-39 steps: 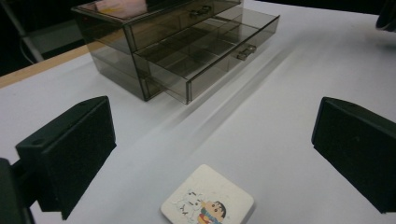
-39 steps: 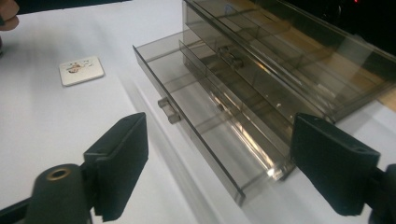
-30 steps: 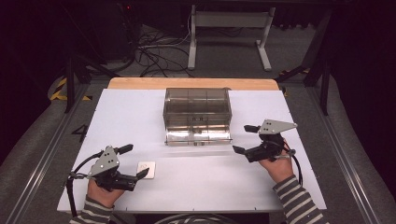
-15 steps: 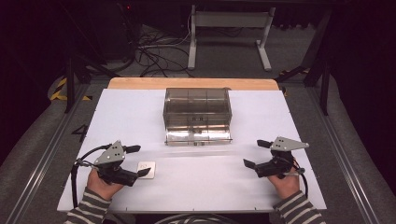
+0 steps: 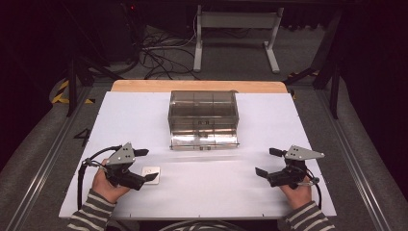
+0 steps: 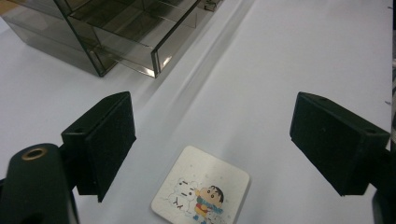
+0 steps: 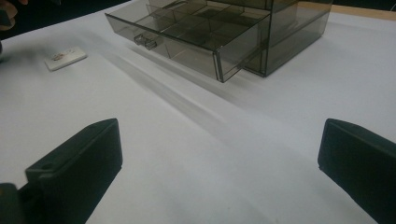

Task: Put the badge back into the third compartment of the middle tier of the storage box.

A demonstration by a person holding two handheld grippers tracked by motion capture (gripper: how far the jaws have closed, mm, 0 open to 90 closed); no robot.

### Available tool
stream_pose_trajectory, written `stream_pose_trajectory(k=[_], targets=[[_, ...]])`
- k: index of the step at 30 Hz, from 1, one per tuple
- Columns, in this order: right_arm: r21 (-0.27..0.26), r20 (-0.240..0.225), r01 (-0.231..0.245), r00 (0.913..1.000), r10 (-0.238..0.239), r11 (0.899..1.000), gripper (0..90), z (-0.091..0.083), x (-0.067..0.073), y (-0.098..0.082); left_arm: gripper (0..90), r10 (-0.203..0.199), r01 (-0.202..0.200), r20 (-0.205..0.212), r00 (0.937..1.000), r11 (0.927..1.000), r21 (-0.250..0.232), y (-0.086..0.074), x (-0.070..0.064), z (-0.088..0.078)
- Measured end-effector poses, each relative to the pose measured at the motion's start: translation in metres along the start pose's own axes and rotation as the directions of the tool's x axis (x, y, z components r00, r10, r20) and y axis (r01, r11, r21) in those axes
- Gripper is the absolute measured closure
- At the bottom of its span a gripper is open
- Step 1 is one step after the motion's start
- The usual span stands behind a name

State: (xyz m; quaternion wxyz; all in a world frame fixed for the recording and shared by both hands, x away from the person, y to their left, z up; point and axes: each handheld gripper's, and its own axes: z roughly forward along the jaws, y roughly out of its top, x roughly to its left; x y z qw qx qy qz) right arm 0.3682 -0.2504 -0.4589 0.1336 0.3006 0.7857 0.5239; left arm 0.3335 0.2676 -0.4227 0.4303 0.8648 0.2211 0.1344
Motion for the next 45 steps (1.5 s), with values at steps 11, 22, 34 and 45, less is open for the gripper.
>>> stream_pose_trajectory(k=[11, 22, 34, 45], targets=[[-0.003, -0.022, 0.006, 0.9997, -0.006, 1.000, 0.5, 0.001, 0.001, 0.000, 16.4, 0.064, -0.074, 0.094, 0.9935, 0.9921, 0.101, 0.006, 0.013, 0.003], [-0.003, -0.036, 0.012, 0.9993, -0.012, 1.000, 0.5, 0.001, 0.001, 0.000, 18.6, 0.090, -0.123, 0.145, 0.9853, 0.9633, 0.239, 0.008, 0.019, 0.016], [-0.002, -0.046, 0.014, 0.9988, -0.014, 1.000, 0.5, 0.002, 0.001, 0.000, 18.1, 0.120, -0.162, 0.149, 0.9815, 0.9367, 0.311, 0.010, 0.021, 0.022], [0.005, -0.053, 0.013, 0.9985, -0.013, 1.000, 0.5, 0.003, 0.002, -0.001, 18.4, 0.146, -0.203, 0.176, 0.9734, 0.9047, 0.374, 0.016, 0.025, 0.025]])
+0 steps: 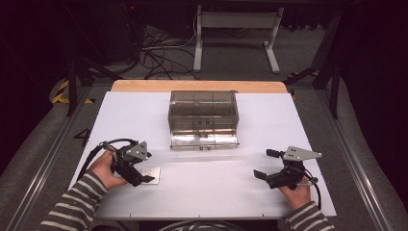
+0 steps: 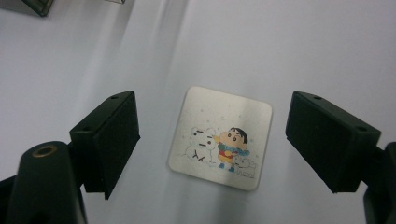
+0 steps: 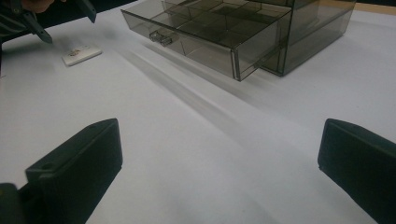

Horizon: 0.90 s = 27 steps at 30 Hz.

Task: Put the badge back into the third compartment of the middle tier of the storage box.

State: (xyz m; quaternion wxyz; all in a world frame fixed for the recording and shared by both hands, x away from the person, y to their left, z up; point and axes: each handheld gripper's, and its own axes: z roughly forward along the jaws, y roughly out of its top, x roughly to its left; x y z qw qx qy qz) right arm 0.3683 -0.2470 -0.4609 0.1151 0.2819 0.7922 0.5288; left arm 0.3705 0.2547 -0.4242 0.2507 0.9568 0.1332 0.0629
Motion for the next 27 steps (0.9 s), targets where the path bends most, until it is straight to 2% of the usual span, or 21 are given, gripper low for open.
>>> stream_pose_trajectory(k=[5, 14, 19, 22, 23, 27], targets=[[0.001, -0.004, 0.002, 1.0000, -0.002, 1.000, 0.5, 0.000, 0.000, 0.000, 19.3, 0.019, -0.019, 0.008, 0.9998, 0.9990, 0.041, 0.003, 0.000, 0.001], [0.001, -0.010, 0.004, 0.9999, -0.004, 1.000, 0.5, 0.001, 0.000, 0.000, 20.3, 0.049, -0.051, 0.026, 0.9985, 0.9953, 0.083, 0.005, -0.001, 0.005], [0.007, -0.008, 0.000, 1.0000, 0.000, 1.000, 0.5, 0.001, 0.001, 0.000, 21.0, 0.043, -0.046, 0.027, 0.9987, 0.9940, 0.100, 0.005, -0.001, 0.006], [0.007, -0.008, 0.000, 1.0000, 0.000, 1.000, 0.5, 0.001, 0.001, 0.000, 21.0, 0.054, -0.057, 0.028, 0.9981, 0.9912, 0.120, 0.004, -0.001, 0.008], [0.008, -0.008, 0.000, 1.0000, 0.000, 1.000, 0.5, 0.001, 0.001, 0.000, 20.9, 0.045, -0.049, 0.030, 0.9985, 0.9915, 0.121, 0.004, -0.002, 0.009], [0.008, -0.011, 0.000, 0.9999, 0.000, 1.000, 0.5, 0.001, 0.001, 0.000, 20.6, 0.054, -0.058, 0.037, 0.9978, 0.9902, 0.127, 0.004, -0.001, 0.012]])
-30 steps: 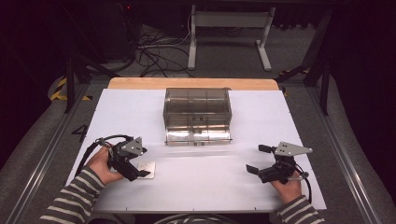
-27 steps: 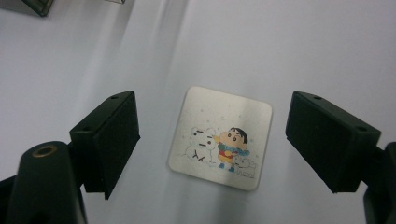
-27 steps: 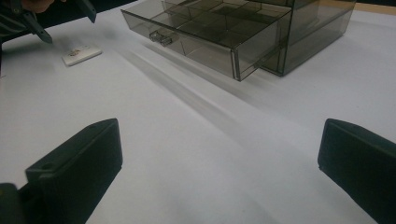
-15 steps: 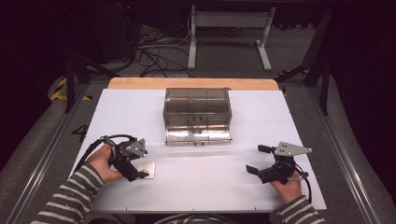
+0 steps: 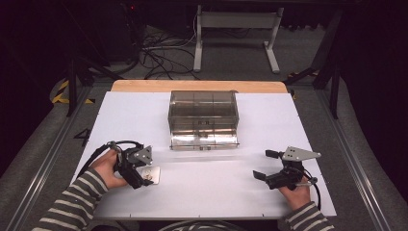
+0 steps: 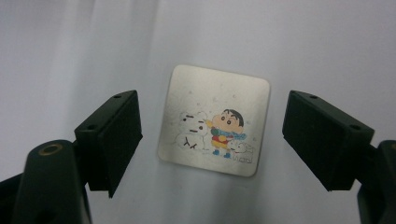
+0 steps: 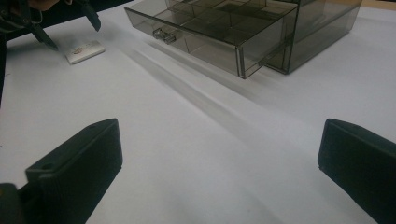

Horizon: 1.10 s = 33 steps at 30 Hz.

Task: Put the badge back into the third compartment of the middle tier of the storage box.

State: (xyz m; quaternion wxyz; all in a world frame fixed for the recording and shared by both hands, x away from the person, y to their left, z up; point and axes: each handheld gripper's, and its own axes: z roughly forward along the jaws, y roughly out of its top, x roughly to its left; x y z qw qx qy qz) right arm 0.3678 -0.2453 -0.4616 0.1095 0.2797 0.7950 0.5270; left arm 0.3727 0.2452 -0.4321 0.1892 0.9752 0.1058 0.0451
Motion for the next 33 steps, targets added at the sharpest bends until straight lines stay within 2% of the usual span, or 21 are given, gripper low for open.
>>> stream_pose_trajectory(k=[12, 15, 17, 18, 20, 22, 24, 31, 33], targets=[[0.004, -0.002, 0.006, 1.0000, -0.006, 1.000, 0.5, 0.000, 0.001, 0.000, 22.2, 0.017, -0.017, 0.017, 0.9997, 0.9987, 0.048, 0.000, -0.002, 0.012], [0.003, -0.004, 0.005, 1.0000, -0.005, 1.000, 0.5, 0.000, 0.001, 0.000, 22.7, 0.019, -0.021, 0.035, 0.9992, 0.9986, 0.049, -0.001, -0.002, 0.013], [0.002, -0.006, 0.004, 1.0000, -0.004, 1.000, 0.5, 0.000, 0.001, 0.000, 23.5, 0.024, -0.026, 0.031, 0.9992, 0.9972, 0.069, -0.001, -0.002, 0.016], [0.001, -0.005, 0.005, 1.0000, -0.005, 1.000, 0.5, 0.000, 0.001, 0.000, 24.1, 0.027, -0.029, 0.042, 0.9988, 0.9972, 0.068, -0.002, 0.000, 0.015], [0.002, -0.007, 0.007, 1.0000, -0.007, 1.000, 0.5, 0.001, 0.001, 0.000, 25.7, 0.007, -0.010, 0.049, 0.9988, 0.9985, 0.054, -0.003, 0.001, 0.015], [0.004, -0.008, 0.008, 0.9999, -0.008, 1.000, 0.5, 0.001, 0.001, 0.000, 28.5, 0.021, -0.023, 0.047, 0.9987, 0.9981, 0.056, -0.003, 0.002, 0.014], [0.005, -0.009, 0.007, 0.9999, -0.007, 1.000, 0.5, 0.001, 0.001, 0.000, 33.4, 0.017, -0.020, 0.046, 0.9988, 0.9984, 0.052, -0.003, 0.000, 0.014], [0.007, -0.008, 0.007, 0.9999, -0.007, 1.000, 0.5, 0.001, 0.002, 0.000, 33.5, 0.018, -0.020, 0.040, 0.9991, 0.9982, 0.057, -0.002, -0.001, 0.013], [0.007, -0.008, 0.008, 0.9999, -0.008, 1.000, 0.5, 0.001, 0.002, 0.000, 33.5, 0.029, -0.031, 0.039, 0.9988, 0.9976, 0.061, -0.002, 0.000, 0.013]])
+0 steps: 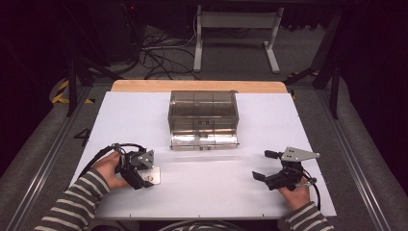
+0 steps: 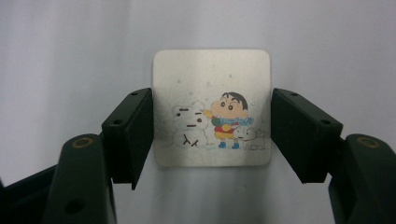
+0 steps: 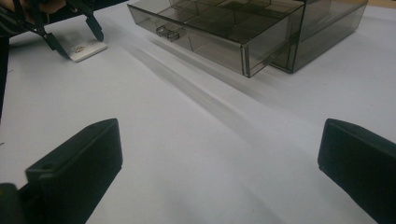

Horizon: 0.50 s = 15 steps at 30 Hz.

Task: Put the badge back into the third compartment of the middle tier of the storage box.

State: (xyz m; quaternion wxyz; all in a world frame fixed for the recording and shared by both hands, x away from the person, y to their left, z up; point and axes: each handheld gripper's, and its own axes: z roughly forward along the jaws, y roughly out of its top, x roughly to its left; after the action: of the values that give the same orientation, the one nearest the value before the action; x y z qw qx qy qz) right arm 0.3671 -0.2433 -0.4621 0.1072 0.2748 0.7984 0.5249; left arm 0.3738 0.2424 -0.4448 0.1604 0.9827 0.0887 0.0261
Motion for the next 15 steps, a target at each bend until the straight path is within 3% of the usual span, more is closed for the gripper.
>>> stream_pose_trajectory(k=[4, 11, 15], targets=[[0.000, -0.001, -0.001, 1.0000, 0.001, 1.000, 0.5, 0.000, 0.000, 0.000, 33.5, 0.000, 0.000, -0.015, 0.9999, 0.9999, -0.012, 0.000, -0.001, -0.002], [0.003, -0.001, 0.000, 1.0000, 0.000, 1.000, 0.5, 0.000, 0.000, 0.000, 33.5, -0.017, 0.014, -0.032, 0.9993, 0.9962, -0.086, 0.003, -0.003, -0.014], [0.004, 0.002, 0.000, 1.0000, 0.000, 1.000, 0.5, 0.001, 0.000, 0.000, 33.5, -0.028, 0.020, -0.052, 0.9983, 0.9903, -0.137, 0.006, -0.002, -0.023]])
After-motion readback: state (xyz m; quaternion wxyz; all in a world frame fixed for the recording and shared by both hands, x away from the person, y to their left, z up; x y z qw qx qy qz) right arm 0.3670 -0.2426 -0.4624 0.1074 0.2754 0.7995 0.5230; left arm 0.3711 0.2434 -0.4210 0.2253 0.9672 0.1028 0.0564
